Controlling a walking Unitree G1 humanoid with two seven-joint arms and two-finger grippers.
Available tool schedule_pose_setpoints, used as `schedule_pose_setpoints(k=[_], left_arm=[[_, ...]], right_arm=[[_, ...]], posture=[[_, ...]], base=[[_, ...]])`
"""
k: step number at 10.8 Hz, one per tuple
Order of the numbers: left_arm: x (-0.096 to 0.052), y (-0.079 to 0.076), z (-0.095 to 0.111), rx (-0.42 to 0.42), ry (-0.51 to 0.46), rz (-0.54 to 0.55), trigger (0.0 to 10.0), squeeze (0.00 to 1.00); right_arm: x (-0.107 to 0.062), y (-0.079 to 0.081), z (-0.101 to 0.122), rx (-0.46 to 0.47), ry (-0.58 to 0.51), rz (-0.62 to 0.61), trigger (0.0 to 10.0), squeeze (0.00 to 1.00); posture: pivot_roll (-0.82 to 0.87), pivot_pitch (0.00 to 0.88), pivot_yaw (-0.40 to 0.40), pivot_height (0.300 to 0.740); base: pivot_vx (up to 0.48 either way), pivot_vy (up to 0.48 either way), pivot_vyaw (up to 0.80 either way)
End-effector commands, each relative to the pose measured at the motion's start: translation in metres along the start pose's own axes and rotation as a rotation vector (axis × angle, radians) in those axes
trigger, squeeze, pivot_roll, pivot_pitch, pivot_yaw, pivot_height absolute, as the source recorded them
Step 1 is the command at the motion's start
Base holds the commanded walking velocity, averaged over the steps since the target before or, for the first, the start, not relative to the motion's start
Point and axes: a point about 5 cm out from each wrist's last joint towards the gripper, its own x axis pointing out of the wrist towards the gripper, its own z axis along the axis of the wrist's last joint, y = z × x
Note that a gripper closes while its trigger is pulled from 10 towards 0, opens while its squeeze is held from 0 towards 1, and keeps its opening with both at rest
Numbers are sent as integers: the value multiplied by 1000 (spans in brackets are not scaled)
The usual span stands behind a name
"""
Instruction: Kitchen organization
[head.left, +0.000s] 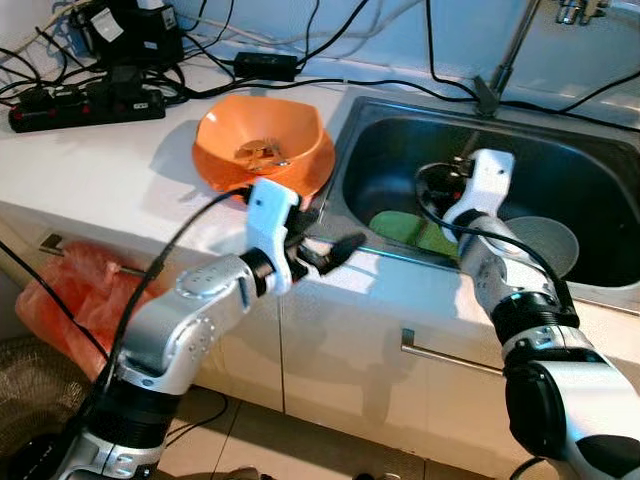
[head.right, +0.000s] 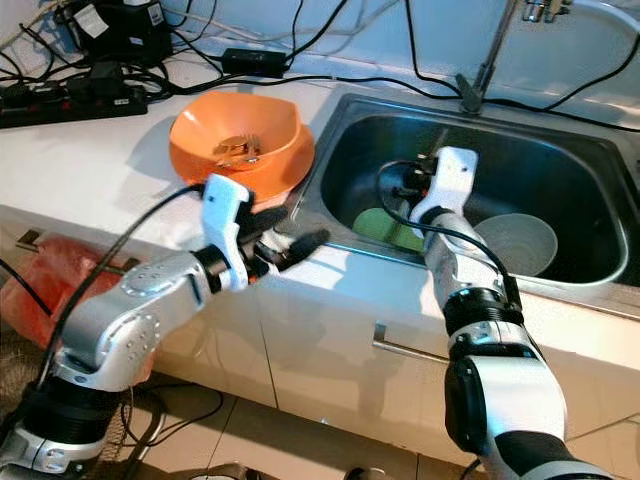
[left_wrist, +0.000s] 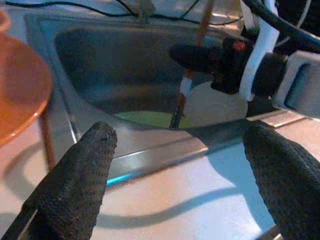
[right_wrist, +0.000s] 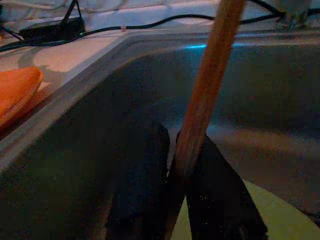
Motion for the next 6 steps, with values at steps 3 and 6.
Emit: schedule_pose_setpoints(k=[3,6], left_arm=[[-1,1,3,42,1,-1,10000,0],[-1,8,20,85,-98,63,10000,0]], right_arm=[[3,4,4,-13,-18,22,10000,1000],[3,7,10,-61,-59,27,10000,1000]], posture=[[154,75,-22,740],[156,67,-27,740]], base=[[0,0,0],[0,0,0]])
